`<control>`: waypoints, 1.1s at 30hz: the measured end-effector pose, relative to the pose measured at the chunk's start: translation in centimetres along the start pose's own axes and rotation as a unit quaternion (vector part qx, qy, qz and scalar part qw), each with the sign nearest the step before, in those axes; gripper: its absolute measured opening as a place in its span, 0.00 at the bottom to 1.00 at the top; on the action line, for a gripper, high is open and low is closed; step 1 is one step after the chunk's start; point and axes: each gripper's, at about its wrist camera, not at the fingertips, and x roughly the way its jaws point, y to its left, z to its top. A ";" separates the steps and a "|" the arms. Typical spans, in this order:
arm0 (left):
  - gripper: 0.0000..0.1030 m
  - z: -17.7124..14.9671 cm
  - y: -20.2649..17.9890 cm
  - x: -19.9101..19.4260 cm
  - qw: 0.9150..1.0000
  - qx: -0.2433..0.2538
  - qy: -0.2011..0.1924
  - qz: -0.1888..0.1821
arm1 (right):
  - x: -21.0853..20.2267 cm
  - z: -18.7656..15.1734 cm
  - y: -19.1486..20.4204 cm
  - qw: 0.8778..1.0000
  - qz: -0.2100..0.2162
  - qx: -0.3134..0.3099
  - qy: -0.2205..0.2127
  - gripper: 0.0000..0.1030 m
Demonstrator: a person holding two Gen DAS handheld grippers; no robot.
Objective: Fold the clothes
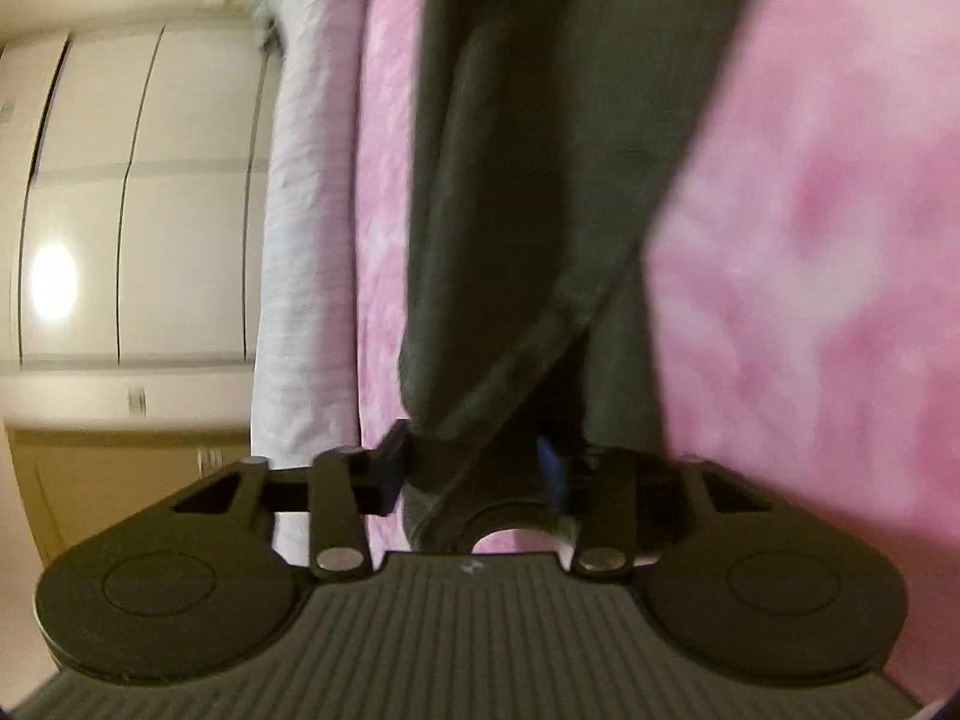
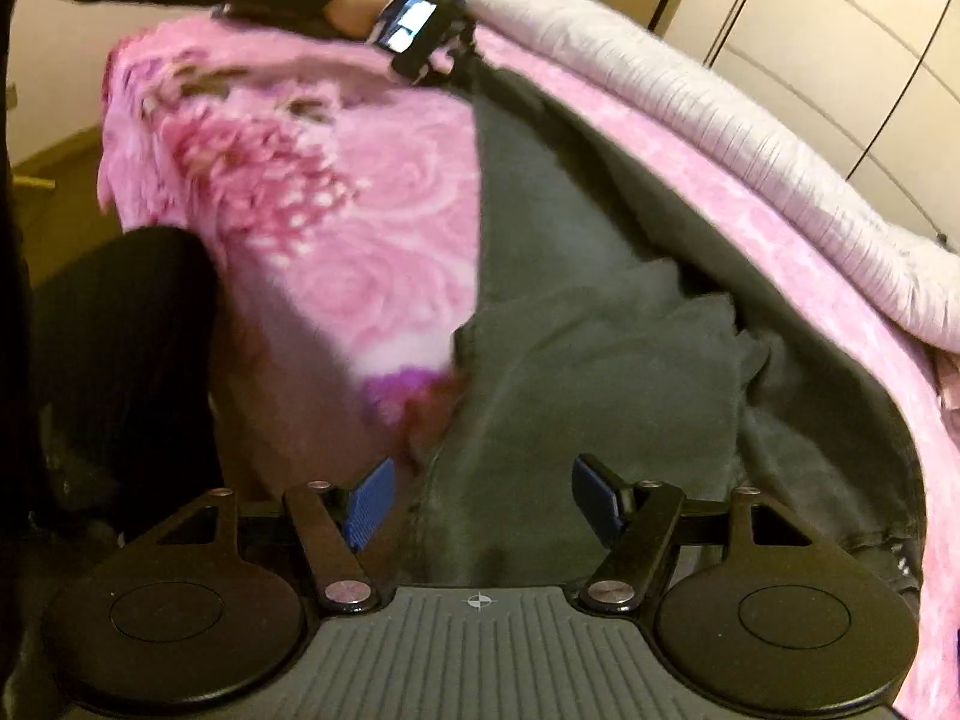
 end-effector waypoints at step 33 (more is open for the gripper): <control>0.32 -17.0 -2.4 -31.1 0.982 -0.082 0.166 -0.033 | -10.5 -4.9 -4.8 0.995 -0.002 0.071 -0.070 0.56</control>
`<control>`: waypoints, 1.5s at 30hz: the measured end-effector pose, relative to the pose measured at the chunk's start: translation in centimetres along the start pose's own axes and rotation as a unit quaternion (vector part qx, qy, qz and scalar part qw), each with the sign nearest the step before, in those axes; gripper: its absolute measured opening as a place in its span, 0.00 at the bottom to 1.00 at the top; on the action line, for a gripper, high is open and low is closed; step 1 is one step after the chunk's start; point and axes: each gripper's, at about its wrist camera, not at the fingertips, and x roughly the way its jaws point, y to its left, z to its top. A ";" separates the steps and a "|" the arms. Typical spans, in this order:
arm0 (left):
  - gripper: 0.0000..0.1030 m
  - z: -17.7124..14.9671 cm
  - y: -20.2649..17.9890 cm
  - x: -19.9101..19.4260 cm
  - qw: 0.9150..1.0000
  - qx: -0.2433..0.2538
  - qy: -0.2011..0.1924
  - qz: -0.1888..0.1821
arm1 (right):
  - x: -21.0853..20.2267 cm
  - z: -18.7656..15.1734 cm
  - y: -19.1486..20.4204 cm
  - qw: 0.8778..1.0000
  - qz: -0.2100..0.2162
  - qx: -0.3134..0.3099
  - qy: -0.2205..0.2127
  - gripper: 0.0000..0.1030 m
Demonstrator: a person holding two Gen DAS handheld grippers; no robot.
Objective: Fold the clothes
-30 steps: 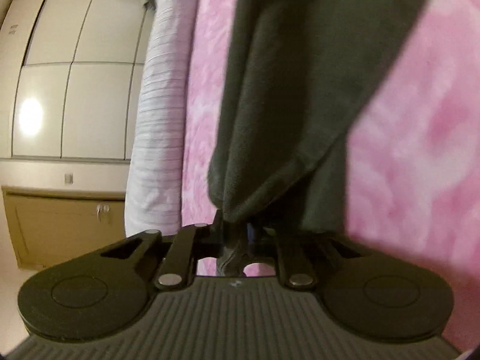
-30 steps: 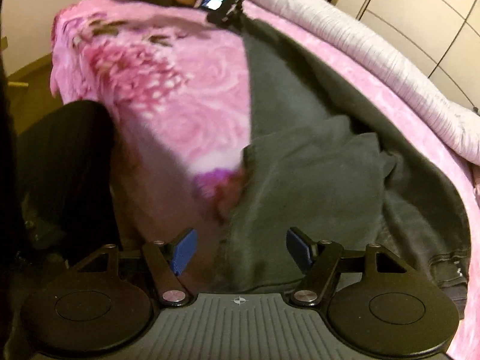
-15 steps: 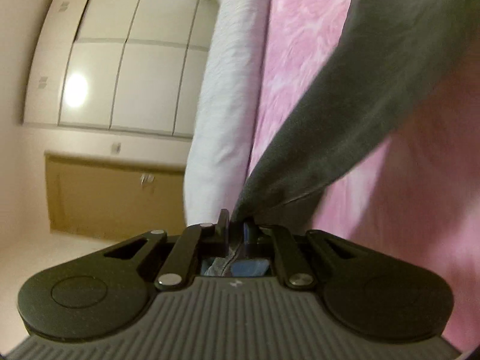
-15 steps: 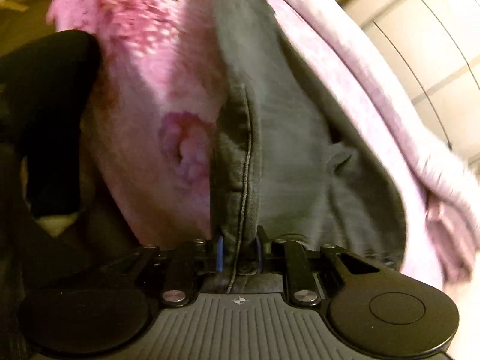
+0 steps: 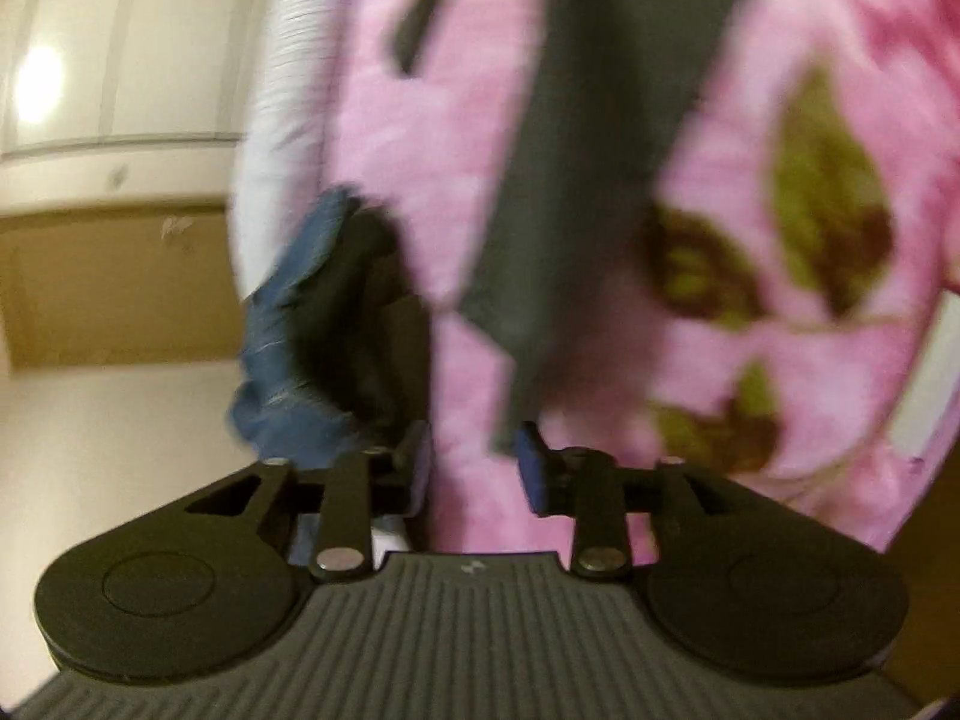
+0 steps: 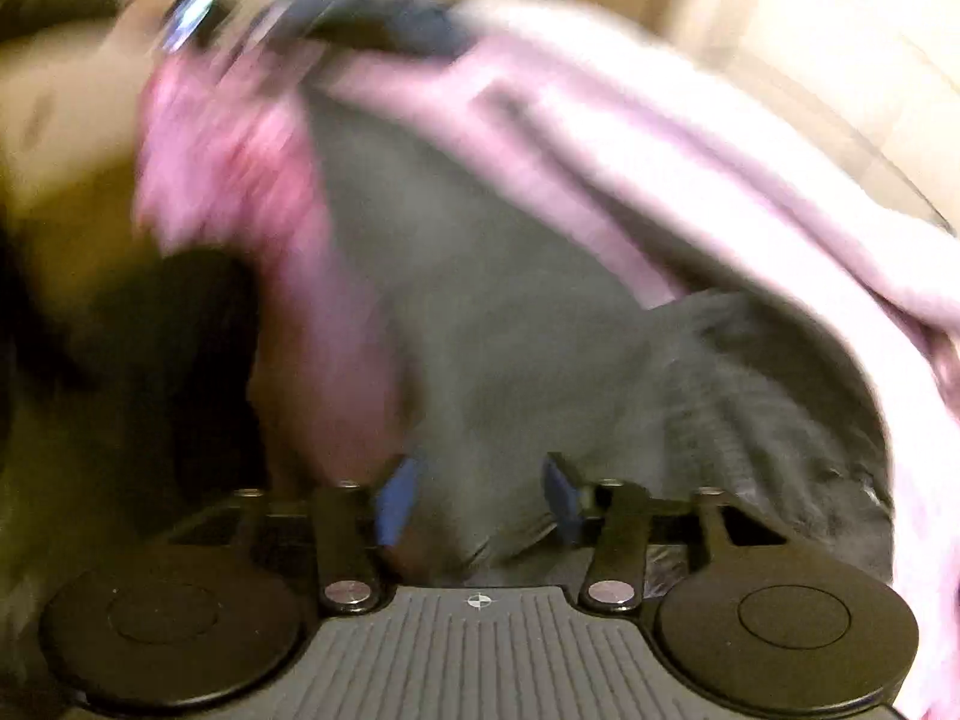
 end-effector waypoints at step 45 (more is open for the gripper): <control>0.03 32.4 15.9 12.1 0.972 -0.122 -0.196 -0.043 | 10.4 5.9 -37.4 0.949 -0.154 0.267 -0.064 0.21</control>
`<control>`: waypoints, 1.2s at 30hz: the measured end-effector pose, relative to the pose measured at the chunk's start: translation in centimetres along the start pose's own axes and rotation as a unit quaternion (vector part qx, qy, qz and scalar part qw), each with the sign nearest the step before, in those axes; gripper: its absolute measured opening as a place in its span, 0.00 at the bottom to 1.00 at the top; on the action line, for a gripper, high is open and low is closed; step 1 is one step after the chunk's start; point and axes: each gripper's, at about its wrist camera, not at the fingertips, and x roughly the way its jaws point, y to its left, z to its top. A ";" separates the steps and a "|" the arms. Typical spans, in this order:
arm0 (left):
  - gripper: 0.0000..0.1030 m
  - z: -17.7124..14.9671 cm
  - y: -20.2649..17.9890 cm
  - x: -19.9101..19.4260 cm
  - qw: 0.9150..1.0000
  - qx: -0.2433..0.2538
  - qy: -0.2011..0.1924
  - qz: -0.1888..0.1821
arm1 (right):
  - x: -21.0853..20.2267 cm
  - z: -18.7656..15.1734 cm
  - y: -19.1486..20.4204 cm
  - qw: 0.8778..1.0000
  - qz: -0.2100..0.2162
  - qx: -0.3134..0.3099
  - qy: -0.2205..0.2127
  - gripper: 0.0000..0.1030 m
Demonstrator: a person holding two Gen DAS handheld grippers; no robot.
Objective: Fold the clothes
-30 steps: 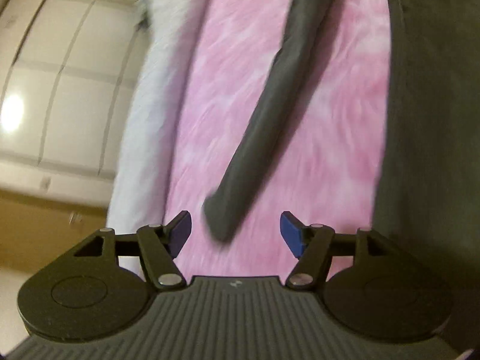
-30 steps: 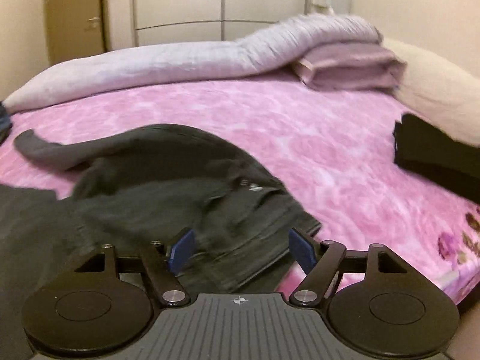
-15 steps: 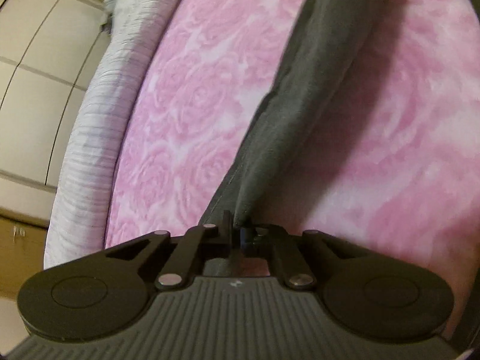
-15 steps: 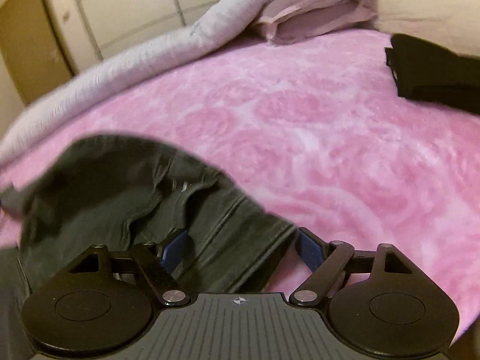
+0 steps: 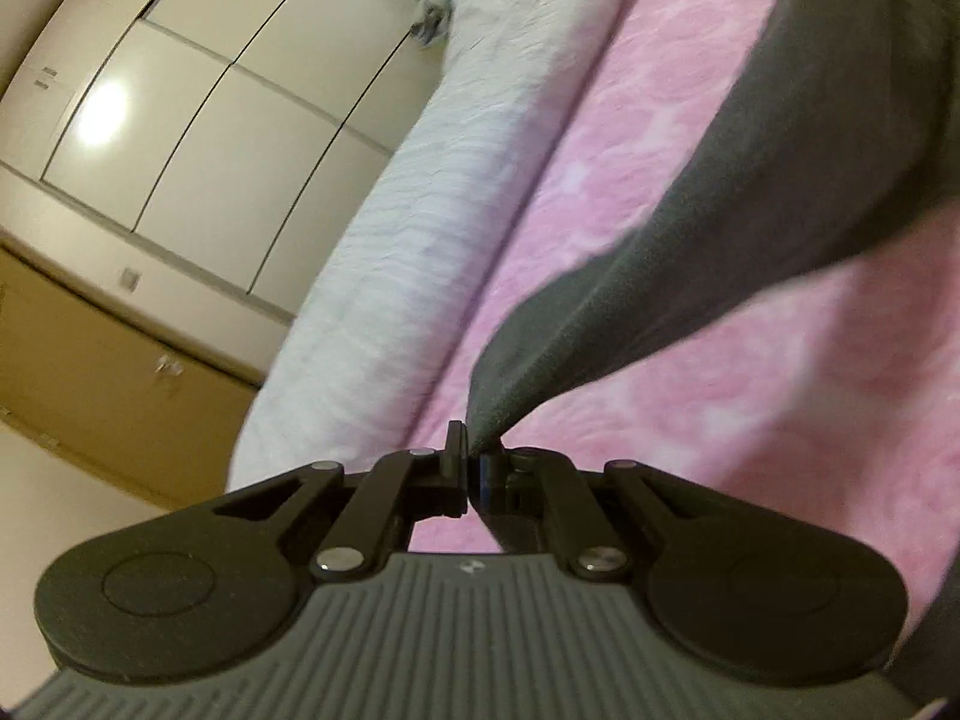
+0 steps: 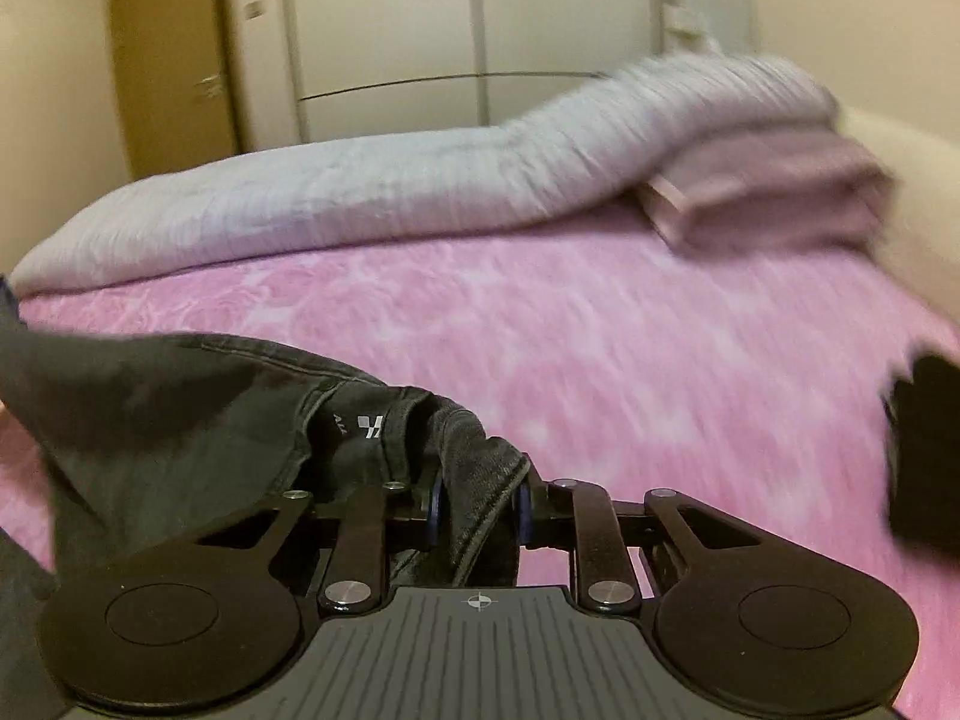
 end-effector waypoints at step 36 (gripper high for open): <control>0.04 -10.4 -5.7 7.5 0.982 -0.100 0.128 -0.093 | 3.2 -6.6 23.1 0.985 0.113 -0.127 0.037 0.72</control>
